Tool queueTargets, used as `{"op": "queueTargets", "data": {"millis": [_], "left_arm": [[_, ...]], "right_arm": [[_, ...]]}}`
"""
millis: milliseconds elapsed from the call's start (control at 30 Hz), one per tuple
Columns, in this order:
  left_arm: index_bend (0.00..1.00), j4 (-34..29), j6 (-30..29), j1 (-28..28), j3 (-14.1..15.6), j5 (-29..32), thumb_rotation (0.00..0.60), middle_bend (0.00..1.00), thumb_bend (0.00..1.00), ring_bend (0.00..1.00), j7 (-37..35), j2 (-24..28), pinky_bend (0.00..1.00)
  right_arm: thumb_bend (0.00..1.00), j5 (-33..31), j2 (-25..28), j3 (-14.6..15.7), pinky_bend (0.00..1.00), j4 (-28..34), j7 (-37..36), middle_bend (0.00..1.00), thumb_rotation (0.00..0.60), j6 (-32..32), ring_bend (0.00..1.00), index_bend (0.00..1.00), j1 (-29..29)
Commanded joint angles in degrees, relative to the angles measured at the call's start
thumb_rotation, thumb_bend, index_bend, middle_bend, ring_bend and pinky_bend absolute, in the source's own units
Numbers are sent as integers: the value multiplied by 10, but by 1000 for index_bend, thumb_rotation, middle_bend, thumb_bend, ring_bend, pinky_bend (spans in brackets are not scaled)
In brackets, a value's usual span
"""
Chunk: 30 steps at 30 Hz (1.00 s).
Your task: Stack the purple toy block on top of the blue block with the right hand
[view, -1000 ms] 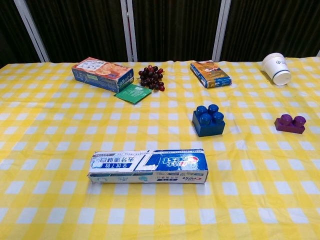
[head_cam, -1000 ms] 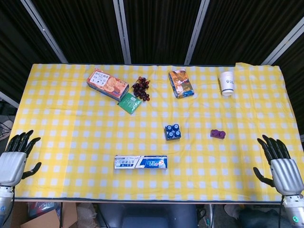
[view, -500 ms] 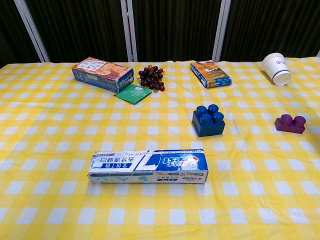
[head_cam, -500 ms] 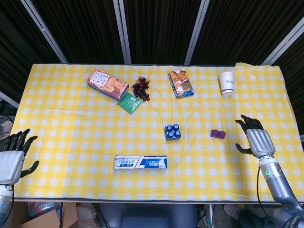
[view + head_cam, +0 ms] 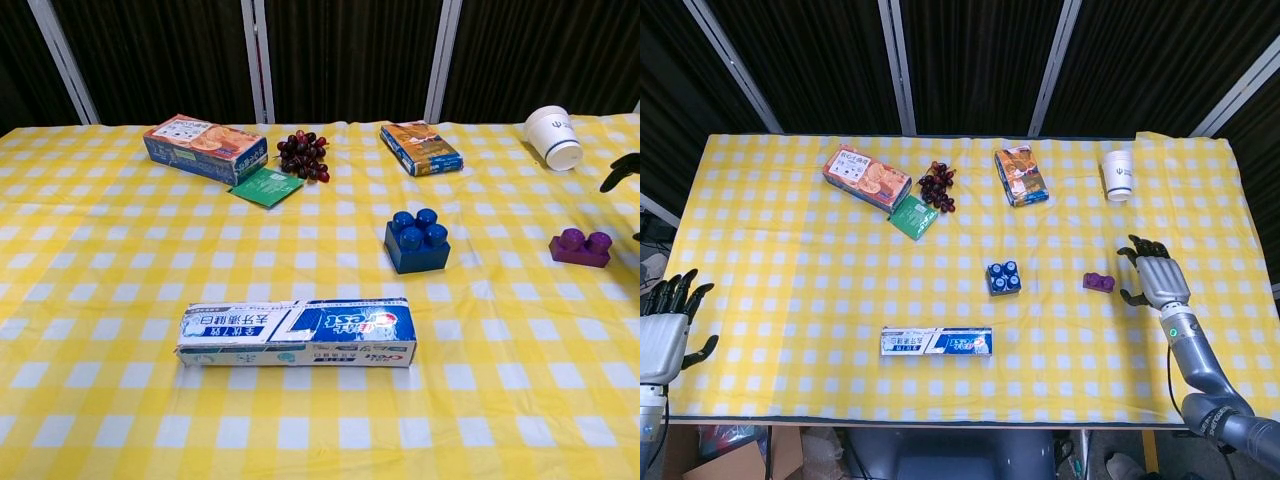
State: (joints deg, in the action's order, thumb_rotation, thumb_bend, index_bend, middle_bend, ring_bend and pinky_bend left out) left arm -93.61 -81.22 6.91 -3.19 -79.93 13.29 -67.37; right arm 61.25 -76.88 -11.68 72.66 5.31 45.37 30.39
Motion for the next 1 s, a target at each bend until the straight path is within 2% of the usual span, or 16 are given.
{"op": "queueTargets", "data": {"millis": [33,600,1000], "left_arm": [[153,1,2,2,-1,3,600,0,315,0,4,-2,50],[152,3,7,5,-1,10,600,0,315,0,12,-6,50],[152,8,14,10,-4,23,600,0,316,0,27,-13,50]], "right_arm": [[386,0,-14,7,0,-16,-5,0,600,-8,0,246,6],[386,3,-46,17,0,-55,-8,0,600,-18,0,345,22],[386,-6,-73,19,0,-82,1,0,600,-32,0,349,39]]}}
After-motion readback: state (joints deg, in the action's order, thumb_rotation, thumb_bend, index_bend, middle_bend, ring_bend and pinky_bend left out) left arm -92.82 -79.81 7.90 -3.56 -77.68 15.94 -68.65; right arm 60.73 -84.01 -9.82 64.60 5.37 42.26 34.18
